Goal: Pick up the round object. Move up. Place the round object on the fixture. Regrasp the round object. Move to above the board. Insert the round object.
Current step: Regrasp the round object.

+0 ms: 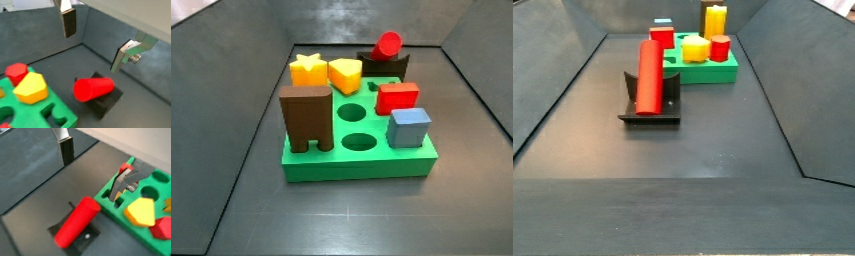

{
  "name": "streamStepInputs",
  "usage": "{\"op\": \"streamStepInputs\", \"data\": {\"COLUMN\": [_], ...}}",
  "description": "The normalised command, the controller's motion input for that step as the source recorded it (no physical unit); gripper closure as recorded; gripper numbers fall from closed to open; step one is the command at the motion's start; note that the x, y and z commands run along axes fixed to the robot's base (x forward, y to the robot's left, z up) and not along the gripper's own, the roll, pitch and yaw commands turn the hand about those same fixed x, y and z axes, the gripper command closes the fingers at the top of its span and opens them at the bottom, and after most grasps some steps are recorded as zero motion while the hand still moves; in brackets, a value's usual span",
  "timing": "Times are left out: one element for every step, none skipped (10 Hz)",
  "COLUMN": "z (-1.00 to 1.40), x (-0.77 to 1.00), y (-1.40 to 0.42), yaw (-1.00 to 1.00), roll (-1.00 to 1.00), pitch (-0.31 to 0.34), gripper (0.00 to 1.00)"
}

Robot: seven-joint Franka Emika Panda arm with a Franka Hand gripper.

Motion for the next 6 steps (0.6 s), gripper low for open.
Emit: {"op": "streamStepInputs", "data": {"z": [-0.01, 0.00, -0.01, -0.01, -0.01, -0.01], "x": [0.05, 0.06, 0.08, 0.10, 0.10, 0.11], "y": [-0.03, -0.03, -0.03, -0.04, -0.04, -0.04], "yaw": [0.03, 0.04, 0.04, 0.05, 0.06, 0.08], "roll": [1.00, 1.00, 1.00, 1.00, 1.00, 1.00], "pitch": [0.063, 0.074, 0.095, 0.113, 0.133, 0.162], "gripper": [0.00, 0.00, 0.00, 0.00, 0.00, 0.00]}}
